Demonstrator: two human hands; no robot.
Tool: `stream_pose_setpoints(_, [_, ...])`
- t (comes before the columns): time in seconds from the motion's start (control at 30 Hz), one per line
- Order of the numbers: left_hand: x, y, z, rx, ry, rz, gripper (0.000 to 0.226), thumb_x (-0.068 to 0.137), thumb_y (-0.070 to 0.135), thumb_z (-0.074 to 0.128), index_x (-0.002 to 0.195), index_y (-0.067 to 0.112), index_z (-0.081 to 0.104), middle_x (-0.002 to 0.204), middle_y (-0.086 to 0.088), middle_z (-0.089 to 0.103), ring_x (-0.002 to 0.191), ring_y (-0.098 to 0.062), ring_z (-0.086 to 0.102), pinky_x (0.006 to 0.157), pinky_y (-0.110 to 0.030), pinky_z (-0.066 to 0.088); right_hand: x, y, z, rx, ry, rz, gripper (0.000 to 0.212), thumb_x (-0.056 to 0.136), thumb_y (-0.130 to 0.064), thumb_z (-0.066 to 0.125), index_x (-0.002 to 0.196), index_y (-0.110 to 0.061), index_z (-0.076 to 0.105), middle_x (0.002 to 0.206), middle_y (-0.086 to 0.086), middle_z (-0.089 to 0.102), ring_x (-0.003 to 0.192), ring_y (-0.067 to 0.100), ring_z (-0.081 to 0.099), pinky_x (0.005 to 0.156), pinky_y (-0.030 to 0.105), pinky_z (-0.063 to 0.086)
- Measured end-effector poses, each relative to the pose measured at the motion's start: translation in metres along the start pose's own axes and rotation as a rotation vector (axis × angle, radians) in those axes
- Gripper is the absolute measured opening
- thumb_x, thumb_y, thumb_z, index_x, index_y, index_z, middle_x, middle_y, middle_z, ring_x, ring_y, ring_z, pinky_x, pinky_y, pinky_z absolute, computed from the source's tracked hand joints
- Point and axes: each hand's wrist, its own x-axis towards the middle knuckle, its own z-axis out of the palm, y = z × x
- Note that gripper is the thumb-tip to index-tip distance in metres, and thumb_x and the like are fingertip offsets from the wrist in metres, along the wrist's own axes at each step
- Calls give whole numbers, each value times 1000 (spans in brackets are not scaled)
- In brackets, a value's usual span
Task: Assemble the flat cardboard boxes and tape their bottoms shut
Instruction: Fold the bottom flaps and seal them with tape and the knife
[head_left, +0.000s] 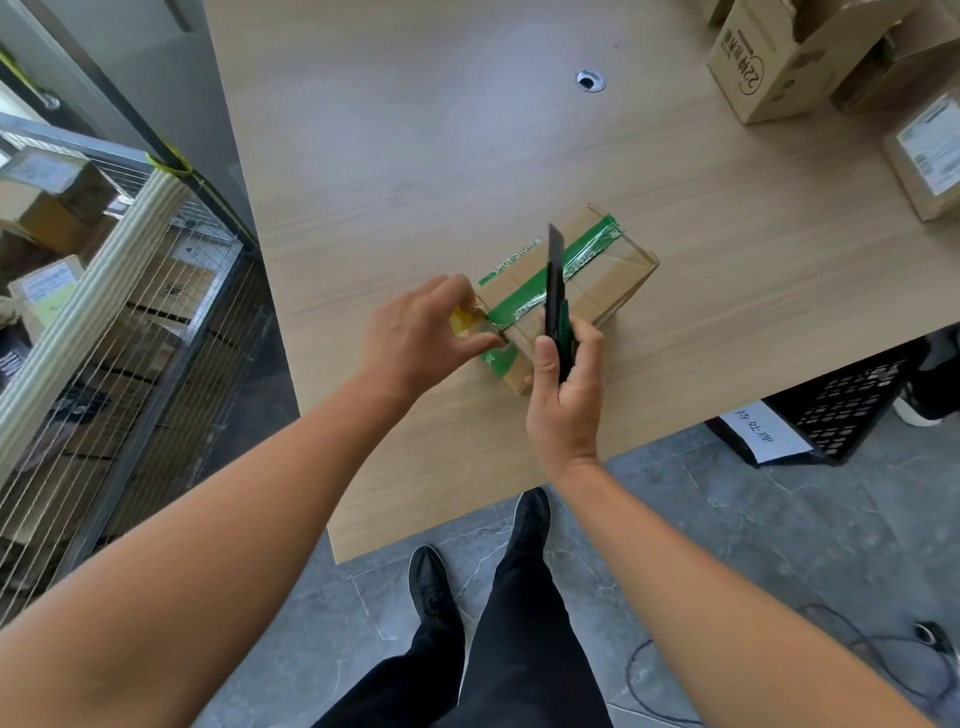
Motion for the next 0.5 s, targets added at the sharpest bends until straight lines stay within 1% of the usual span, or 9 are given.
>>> stream_pose_setpoints(0.1, [-8,16,6,-17,10,-87,47,72,59,79,92,22,59,90,7,64,74,-25,62,58,-31,39,-2,-2,-1,-49,72,-46,32,103,-48,47,123,-23,48,101,-29,58,84,-2,59,74,17,49])
stream_pose_setpoints(0.13, [-11,20,7,-23,12,-109,47,72,59,80,92,22,59,91,7,63,74,-25,62,58,-31,38,-1,-3,-2,-44,89,-38,31,103,-45,47,122,-21,49,104,-28,60,89,-5,60,77,13,47])
stream_pose_setpoints(0.17, [-16,23,8,-34,8,-131,47,71,59,80,92,23,59,91,7,63,74,-24,61,58,-31,36,0,-3,-2,-30,104,-22,31,104,-43,48,122,-18,50,107,-23,63,94,-5,62,80,12,47])
stream_pose_setpoints(0.2, [-21,26,8,-48,2,-154,46,71,58,80,92,23,59,92,7,61,74,-23,60,59,-30,35,2,-5,-4,-17,107,0,33,104,-43,49,121,-15,51,109,-15,66,99,-1,65,82,16,50])
stream_pose_setpoints(0.27, [-34,29,6,-94,-13,-189,42,73,56,79,93,25,59,95,9,59,75,-20,59,60,-29,36,11,-6,-10,-23,68,45,36,103,-42,51,119,-10,52,110,1,70,101,11,67,85,31,56])
stream_pose_setpoints(0.33, [-49,34,3,-159,-52,-189,34,77,52,76,92,27,58,94,10,59,76,-18,59,61,-32,44,22,-5,-18,-53,-18,69,38,103,-40,52,120,-7,51,110,6,70,102,17,68,88,41,56])
stream_pose_setpoints(0.4, [-59,44,0,-197,-123,-173,27,82,49,72,89,27,57,91,10,61,77,-17,59,66,-37,52,34,-6,-25,-58,-121,74,38,103,-41,51,122,-7,50,109,5,71,104,13,68,90,37,56])
stream_pose_setpoints(0.47, [-62,51,-4,-225,-166,-189,22,86,45,69,84,26,58,89,9,60,77,-19,59,69,-38,53,44,-10,-28,-22,-192,88,33,103,-40,51,119,-12,50,104,3,73,104,8,69,90,27,55])
stream_pose_setpoints(0.5, [-63,52,-7,-242,-167,-214,19,87,43,67,83,26,58,90,8,60,78,-19,58,69,-37,52,49,-12,-29,10,-213,103,28,103,-39,51,117,-16,50,102,4,74,104,9,69,92,27,54])
